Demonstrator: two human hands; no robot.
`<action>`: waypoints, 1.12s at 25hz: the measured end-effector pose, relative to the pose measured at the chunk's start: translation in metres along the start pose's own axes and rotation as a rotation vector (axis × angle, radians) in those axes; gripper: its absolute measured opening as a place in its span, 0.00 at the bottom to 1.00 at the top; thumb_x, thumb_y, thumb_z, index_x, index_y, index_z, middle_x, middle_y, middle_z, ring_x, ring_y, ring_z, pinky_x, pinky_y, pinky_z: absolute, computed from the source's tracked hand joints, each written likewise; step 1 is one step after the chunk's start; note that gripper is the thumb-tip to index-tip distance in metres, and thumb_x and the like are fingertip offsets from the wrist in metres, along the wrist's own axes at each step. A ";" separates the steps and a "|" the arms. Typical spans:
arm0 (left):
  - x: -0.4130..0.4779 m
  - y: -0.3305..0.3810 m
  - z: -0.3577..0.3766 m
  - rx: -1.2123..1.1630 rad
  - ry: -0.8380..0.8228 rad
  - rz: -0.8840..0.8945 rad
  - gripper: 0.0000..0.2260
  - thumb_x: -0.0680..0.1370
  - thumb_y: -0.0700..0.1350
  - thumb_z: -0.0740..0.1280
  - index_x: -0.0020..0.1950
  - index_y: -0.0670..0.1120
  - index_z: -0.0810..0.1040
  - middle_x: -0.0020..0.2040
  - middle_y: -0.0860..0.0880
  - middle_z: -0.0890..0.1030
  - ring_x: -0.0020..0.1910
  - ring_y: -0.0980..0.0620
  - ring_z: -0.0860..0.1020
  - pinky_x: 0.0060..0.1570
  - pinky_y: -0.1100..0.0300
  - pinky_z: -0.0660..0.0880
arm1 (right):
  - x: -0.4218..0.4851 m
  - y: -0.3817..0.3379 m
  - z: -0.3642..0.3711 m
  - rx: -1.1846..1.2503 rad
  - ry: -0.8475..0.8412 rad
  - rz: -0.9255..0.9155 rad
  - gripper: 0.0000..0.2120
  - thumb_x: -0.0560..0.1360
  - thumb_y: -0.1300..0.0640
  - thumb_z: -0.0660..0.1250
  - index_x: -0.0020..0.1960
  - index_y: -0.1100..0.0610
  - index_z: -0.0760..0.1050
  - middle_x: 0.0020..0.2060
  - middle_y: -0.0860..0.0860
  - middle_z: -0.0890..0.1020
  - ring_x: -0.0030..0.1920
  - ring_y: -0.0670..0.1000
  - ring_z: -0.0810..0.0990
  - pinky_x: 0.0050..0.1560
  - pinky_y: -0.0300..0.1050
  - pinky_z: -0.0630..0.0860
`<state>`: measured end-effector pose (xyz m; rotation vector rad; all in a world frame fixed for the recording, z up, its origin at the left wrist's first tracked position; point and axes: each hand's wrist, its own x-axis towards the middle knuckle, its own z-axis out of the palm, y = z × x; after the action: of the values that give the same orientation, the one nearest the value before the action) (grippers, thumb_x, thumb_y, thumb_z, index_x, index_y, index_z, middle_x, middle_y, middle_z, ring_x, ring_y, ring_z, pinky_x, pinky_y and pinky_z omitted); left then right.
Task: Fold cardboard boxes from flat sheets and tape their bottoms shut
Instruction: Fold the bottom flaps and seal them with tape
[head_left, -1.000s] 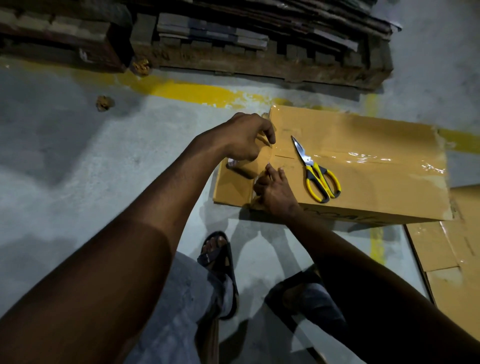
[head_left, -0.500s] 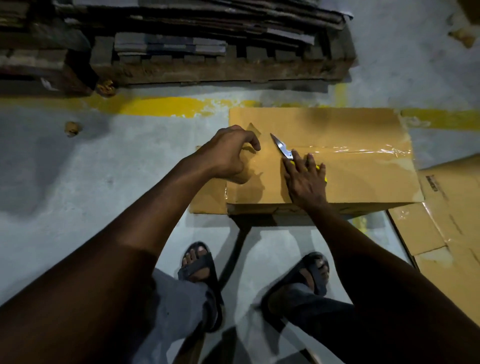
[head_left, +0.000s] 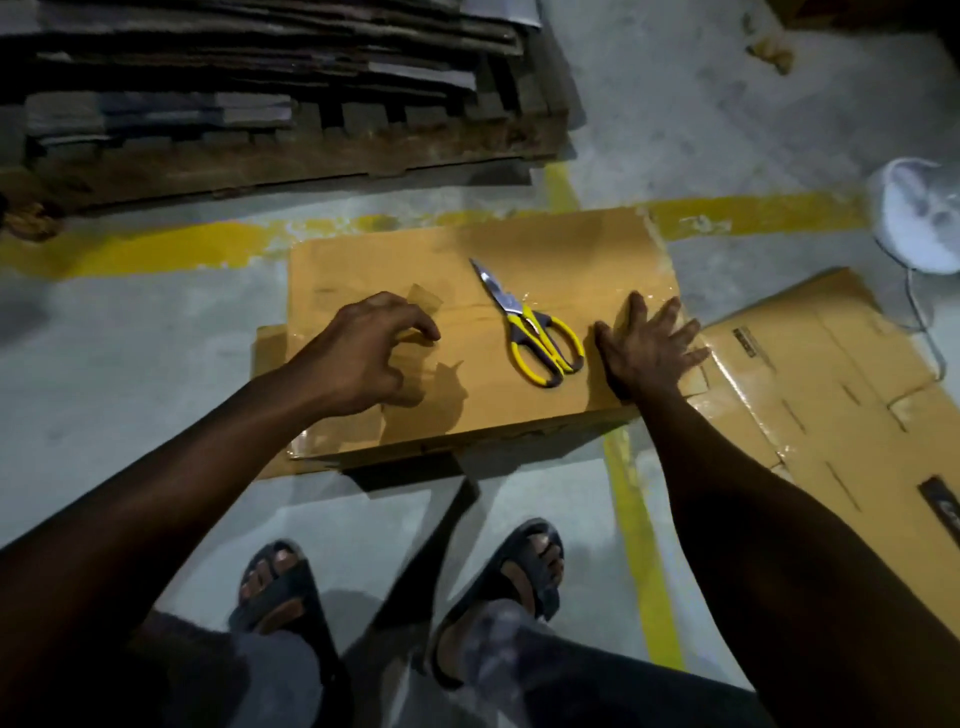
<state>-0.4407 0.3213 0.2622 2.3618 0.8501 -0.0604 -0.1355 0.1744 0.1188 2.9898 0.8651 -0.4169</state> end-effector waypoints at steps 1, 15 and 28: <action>0.002 0.002 0.003 0.003 -0.017 -0.003 0.25 0.66 0.35 0.74 0.60 0.52 0.77 0.60 0.51 0.72 0.48 0.54 0.69 0.44 0.62 0.64 | 0.006 0.009 -0.002 -0.007 -0.026 0.011 0.35 0.76 0.29 0.52 0.77 0.44 0.52 0.78 0.61 0.49 0.74 0.72 0.51 0.68 0.75 0.49; -0.039 -0.057 -0.033 0.076 -0.044 -0.085 0.29 0.64 0.32 0.72 0.64 0.47 0.77 0.61 0.45 0.75 0.51 0.48 0.73 0.43 0.65 0.62 | -0.132 -0.135 0.044 0.028 -0.026 -0.182 0.32 0.74 0.29 0.56 0.76 0.36 0.56 0.77 0.64 0.48 0.68 0.69 0.60 0.63 0.64 0.64; 0.029 -0.029 0.023 -1.047 -0.048 -0.335 0.29 0.74 0.29 0.67 0.73 0.45 0.69 0.64 0.51 0.73 0.46 0.53 0.77 0.39 0.64 0.75 | -0.141 -0.146 0.001 1.242 -0.164 -0.298 0.14 0.75 0.51 0.57 0.34 0.51 0.74 0.32 0.47 0.77 0.36 0.46 0.75 0.39 0.45 0.71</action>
<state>-0.4315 0.3415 0.2207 1.2330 0.9330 0.1576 -0.3267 0.2244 0.1638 3.6691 1.4186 -1.7412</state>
